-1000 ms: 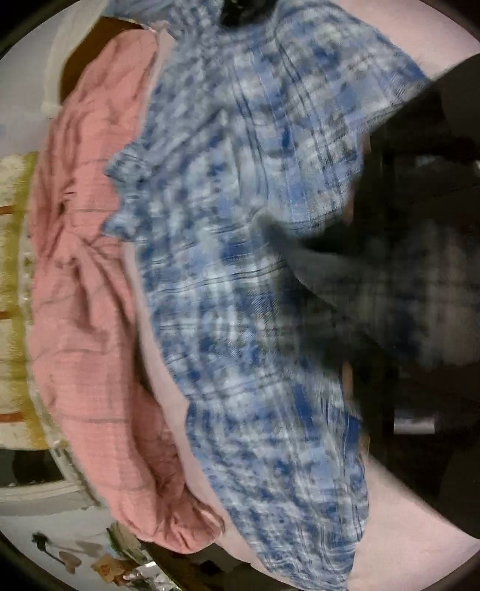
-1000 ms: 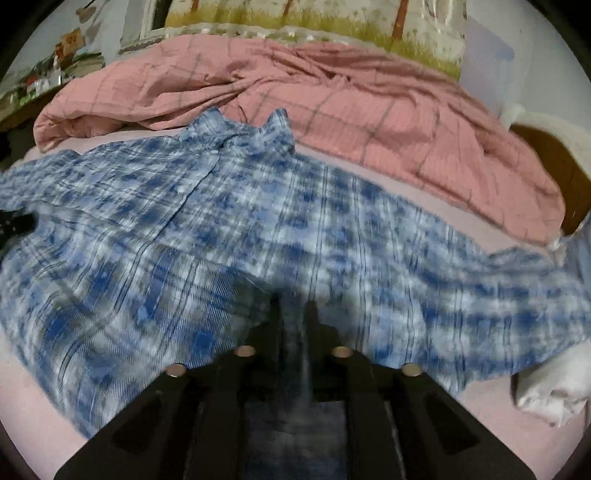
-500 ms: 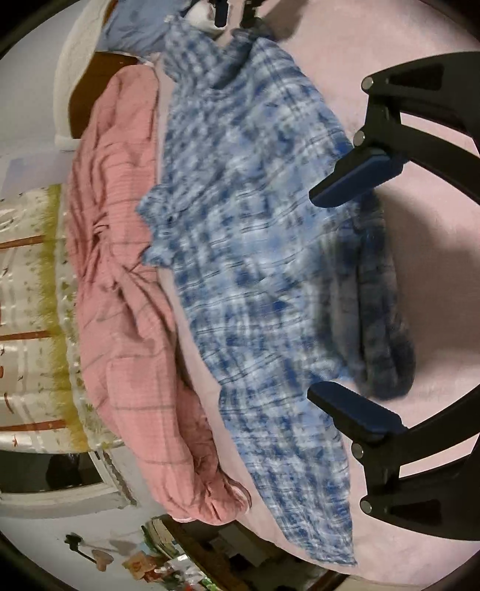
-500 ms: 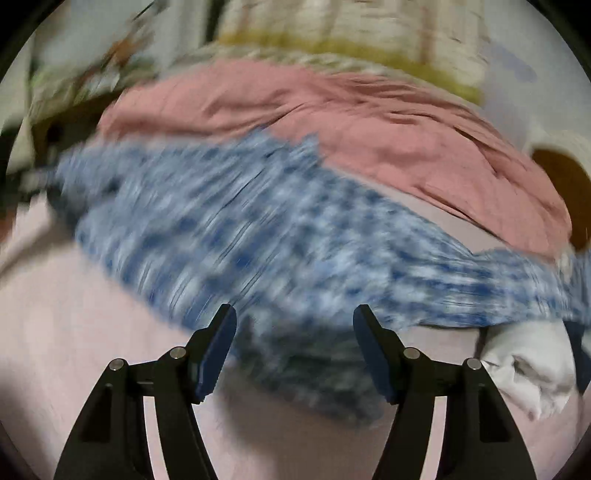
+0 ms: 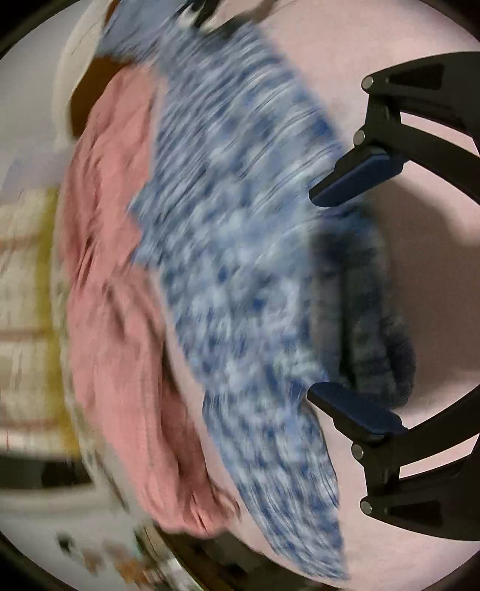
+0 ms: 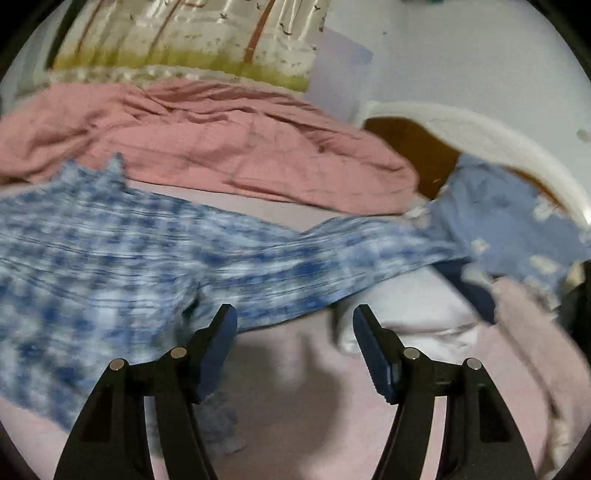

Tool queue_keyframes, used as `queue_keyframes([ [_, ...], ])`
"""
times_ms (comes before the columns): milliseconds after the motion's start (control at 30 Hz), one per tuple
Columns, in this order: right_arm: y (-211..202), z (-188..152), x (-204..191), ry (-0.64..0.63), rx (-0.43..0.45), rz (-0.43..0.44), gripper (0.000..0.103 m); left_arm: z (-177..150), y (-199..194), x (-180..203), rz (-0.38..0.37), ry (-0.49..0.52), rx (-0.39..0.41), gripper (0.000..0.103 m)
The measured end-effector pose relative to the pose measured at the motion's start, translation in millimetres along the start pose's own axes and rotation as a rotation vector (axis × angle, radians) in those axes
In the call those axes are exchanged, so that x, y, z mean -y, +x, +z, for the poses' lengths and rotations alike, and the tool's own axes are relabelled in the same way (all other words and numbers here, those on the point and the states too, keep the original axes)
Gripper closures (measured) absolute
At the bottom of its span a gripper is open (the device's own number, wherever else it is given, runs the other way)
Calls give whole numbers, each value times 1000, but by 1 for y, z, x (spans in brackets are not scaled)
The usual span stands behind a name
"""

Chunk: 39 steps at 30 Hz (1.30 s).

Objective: Fold large clothes
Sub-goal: 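Grasp the shirt side edge with the left gripper while the right gripper grasps beside it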

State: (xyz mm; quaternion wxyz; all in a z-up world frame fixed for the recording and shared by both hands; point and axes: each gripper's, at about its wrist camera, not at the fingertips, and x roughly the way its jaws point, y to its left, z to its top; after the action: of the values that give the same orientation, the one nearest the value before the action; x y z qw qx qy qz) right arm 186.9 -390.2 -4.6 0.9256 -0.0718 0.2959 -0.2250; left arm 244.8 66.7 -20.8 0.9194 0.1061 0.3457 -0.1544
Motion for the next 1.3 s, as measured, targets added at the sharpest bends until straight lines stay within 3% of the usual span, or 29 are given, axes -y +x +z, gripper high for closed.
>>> queue_keyframes([
  [67, -7, -4, -3, -9, -12, 189, 38, -6, -1, 4, -34, 71, -24, 5],
  [167, -18, -11, -16, -30, -48, 530, 46, -14, 3, 11, -4, 129, -48, 5],
  [233, -17, -15, -31, -49, -77, 624, 51, -15, 9, 12, 18, 131, -62, 5],
  [333, -1, -25, -40, -46, -123, 507, 57, -11, 15, -2, 124, 62, -39, 5],
  [400, 15, -32, -35, -26, -179, 429, 58, -5, 12, -22, 185, -48, 2, 5],
  [433, 21, -33, -28, 13, -199, 432, 59, -3, 11, -35, 224, -116, 19, 8],
  [533, 22, -33, -14, 54, -190, 389, 59, -1, 13, -61, 468, -193, 14, 18],
  [567, 22, -34, -14, 39, -182, 352, 59, -4, 15, -66, 515, -190, 7, 21],
  [667, 24, -31, -11, 37, -181, 349, 60, -10, 11, -74, 407, -211, 7, 21],
  [767, 17, -29, -7, 46, -144, 352, 59, -13, 5, -79, 183, -283, 3, 21],
  [867, 5, -26, 5, 60, -100, 305, 52, -20, 6, -85, 31, -389, -58, 21],
  [933, 1, -25, 17, 91, -85, 281, 28, -27, 13, -91, -17, -460, -122, 21],
  [1033, 5, -31, 36, 158, -150, 362, 22, -41, 29, -94, -82, -508, -220, 21],
  [1133, 23, -51, 44, 222, -294, 498, 22, -41, 23, -82, -84, -429, -216, 19],
  [1200, 33, -60, 44, 263, -342, 526, 22, -40, 21, -76, -52, -417, -205, 51],
  [1233, 34, -59, 41, 263, -337, 522, 28, -39, 17, -71, -20, -411, -188, 89],
  [1267, 34, -58, 37, 252, -330, 521, 42, -35, 16, -71, -2, -417, -160, 96],
  [1300, 34, -58, 35, 244, -320, 528, 84, -33, 10, -70, 19, -428, -124, 96],
])
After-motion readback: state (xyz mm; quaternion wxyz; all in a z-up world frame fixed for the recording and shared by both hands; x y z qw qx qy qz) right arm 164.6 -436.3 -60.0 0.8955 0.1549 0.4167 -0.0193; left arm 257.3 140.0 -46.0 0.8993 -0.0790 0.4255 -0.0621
